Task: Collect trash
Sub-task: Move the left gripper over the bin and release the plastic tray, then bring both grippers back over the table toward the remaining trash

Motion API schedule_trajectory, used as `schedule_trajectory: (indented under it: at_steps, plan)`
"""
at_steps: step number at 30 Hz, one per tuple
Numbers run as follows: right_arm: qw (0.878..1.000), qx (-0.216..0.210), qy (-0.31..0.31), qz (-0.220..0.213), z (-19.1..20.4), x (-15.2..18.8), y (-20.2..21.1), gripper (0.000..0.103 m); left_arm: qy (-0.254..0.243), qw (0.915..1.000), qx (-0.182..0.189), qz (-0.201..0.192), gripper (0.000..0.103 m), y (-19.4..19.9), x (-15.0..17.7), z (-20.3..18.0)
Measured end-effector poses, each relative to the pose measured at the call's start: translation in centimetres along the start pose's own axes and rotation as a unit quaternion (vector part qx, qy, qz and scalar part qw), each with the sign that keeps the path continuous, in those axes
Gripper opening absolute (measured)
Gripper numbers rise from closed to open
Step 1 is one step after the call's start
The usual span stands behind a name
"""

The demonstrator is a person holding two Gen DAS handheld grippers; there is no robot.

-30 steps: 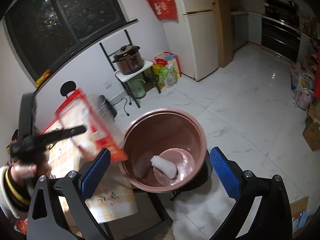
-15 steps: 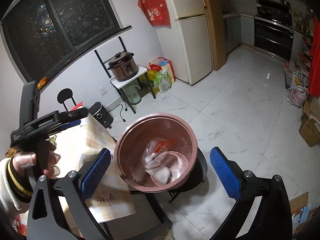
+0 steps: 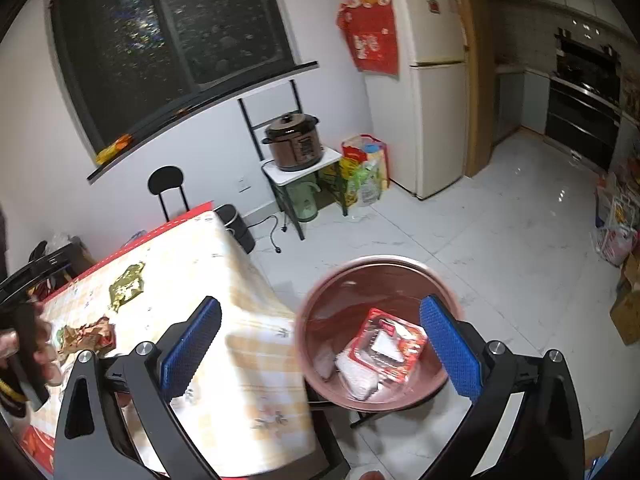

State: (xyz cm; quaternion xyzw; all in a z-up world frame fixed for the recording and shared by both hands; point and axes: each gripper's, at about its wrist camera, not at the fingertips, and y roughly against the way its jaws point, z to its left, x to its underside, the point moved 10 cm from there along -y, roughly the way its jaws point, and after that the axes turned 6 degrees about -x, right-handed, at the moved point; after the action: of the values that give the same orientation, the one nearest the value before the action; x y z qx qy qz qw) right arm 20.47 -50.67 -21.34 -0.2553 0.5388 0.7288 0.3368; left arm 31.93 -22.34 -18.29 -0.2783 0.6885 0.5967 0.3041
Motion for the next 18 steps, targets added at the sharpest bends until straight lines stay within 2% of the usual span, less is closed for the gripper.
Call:
schedule_trajectory:
  at_steps: [4,9,11,15,18]
  plan:
    - [1.000,-0.021,0.003,0.003,4.0,0.4,-0.5,0.098,0.032,0.9974,-0.058,-0.029,0.097,5.5,1.3,8.1]
    - [0.998,-0.055,0.029,0.000,10.8,1.4,-1.0,0.098,0.037,0.9875,-0.145,-0.052,0.097,12.2,4.6,17.5]
    - [0.996,-0.078,0.043,0.002,14.3,2.2,-1.3,0.098,0.047,0.9846,-0.159,-0.054,0.097,14.3,6.0,20.5]
    - [0.992,-0.103,0.065,0.009,19.8,3.5,-1.9,0.098,0.084,0.9729,-0.205,-0.067,0.097,19.2,9.5,28.0]
    - [0.989,-0.124,0.075,0.024,23.8,4.6,-2.6,0.098,0.100,0.9673,-0.221,-0.073,0.097,21.5,11.8,31.5]
